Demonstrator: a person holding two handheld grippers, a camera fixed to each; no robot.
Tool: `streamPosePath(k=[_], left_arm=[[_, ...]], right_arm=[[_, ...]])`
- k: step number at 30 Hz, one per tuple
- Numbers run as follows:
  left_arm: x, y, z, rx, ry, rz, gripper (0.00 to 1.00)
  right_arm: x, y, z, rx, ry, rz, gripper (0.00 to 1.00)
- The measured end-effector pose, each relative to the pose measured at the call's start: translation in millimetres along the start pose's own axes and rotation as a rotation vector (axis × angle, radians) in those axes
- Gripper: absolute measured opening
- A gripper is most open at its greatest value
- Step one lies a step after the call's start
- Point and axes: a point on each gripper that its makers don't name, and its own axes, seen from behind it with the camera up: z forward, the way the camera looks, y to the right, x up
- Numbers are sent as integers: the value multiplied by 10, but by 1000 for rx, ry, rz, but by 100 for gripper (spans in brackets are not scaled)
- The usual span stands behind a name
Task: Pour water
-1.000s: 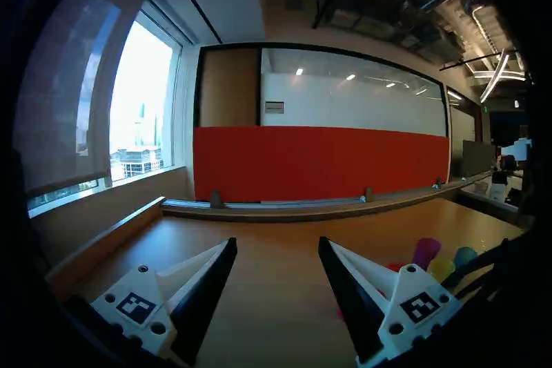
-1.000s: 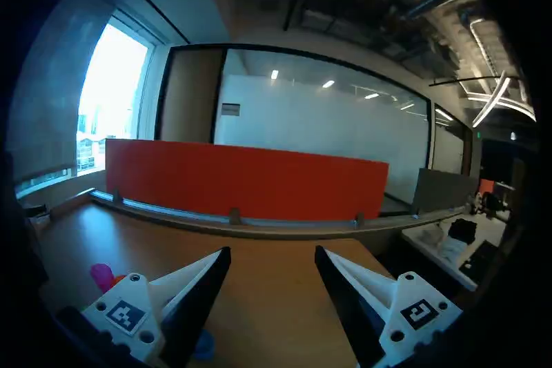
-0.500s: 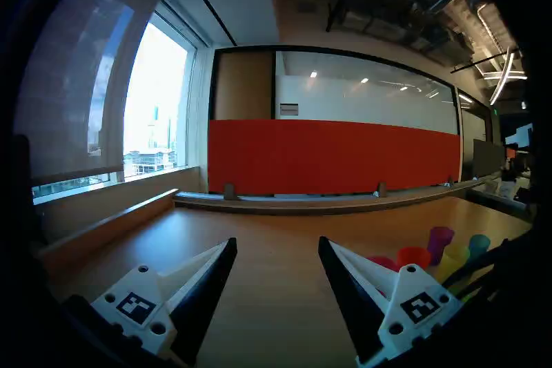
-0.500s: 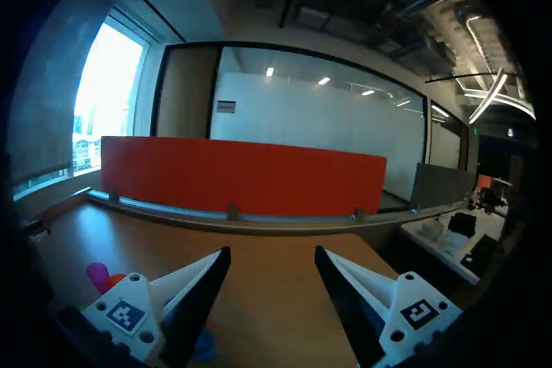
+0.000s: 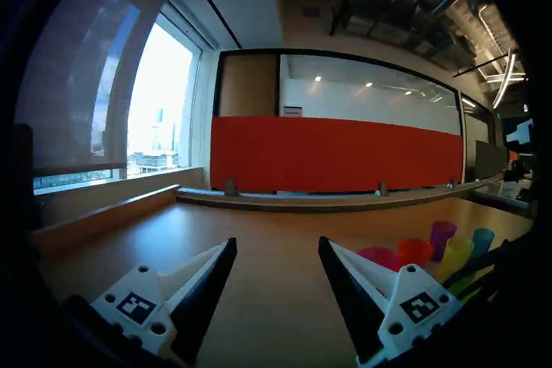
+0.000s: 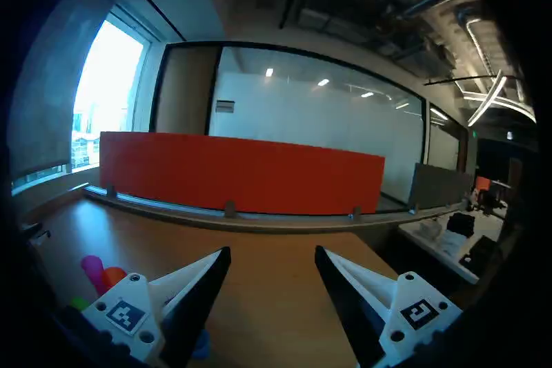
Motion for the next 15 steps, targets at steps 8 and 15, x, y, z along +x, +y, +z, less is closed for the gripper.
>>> streamPosePath(k=[8,15], left_arm=[[-110,23,-20,9,6,-3,87],[-149,51,-21,10,8,8,87]], right_arm=[[-22,7,-7,3,6,-1,94],[-23,40,-16,0,11,0,94]])
